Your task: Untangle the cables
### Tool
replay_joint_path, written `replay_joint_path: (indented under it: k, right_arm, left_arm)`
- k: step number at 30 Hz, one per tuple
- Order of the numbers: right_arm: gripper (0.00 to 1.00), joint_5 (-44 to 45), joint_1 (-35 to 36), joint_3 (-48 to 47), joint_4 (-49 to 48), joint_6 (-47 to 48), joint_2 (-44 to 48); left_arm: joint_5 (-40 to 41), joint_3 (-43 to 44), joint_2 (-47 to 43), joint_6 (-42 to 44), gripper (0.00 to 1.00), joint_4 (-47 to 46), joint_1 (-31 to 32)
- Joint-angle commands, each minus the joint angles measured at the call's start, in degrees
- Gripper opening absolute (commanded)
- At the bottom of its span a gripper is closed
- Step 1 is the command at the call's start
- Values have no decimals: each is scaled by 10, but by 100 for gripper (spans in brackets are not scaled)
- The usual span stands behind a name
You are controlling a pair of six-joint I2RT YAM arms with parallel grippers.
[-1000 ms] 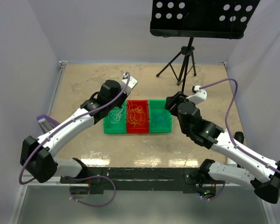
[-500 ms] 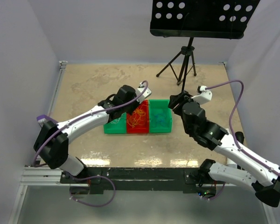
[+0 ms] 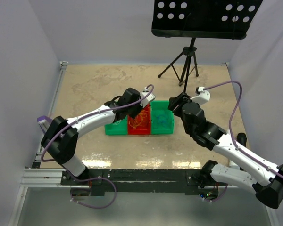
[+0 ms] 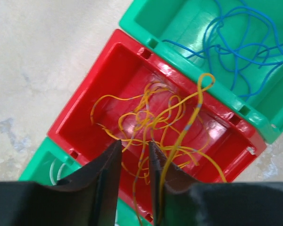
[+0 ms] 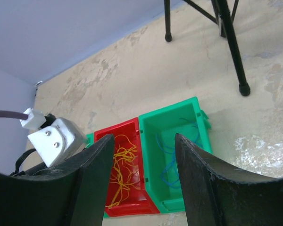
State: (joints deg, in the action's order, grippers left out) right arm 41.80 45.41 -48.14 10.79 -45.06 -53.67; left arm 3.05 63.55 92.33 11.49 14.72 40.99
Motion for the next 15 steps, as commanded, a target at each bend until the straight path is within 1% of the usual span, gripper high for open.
replay_joint_path:
  k: [1, 3, 4, 9, 10, 13, 15]
  right_arm:
    - [59, -65, -1, 28, -66, 1, -15]
    - [59, -90, -1, 40, -92, 10, -21]
    - [59, -97, -1, 45, -101, 14, -25]
    - [60, -106, -1, 45, -104, 23, -49]
    - [60, -109, -1, 45, -119, 26, -53]
    - [60, -132, -1, 43, -132, 28, -72]
    - [60, -153, -2, 43, -145, 28, -89]
  left_arm:
    - [-59, 31, -1, 2, 47, 13, -1]
    - [-72, 26, -17, 6, 71, 19, -1]
    - [-74, 24, -23, 10, 76, 24, -1]
    - [-92, 23, -57, 24, 90, 47, -5]
    - [-97, 26, -63, 30, 93, 55, -6]
    - [-110, 33, -66, 45, 95, 79, -13]
    - [-103, 29, -68, 49, 95, 81, -15]
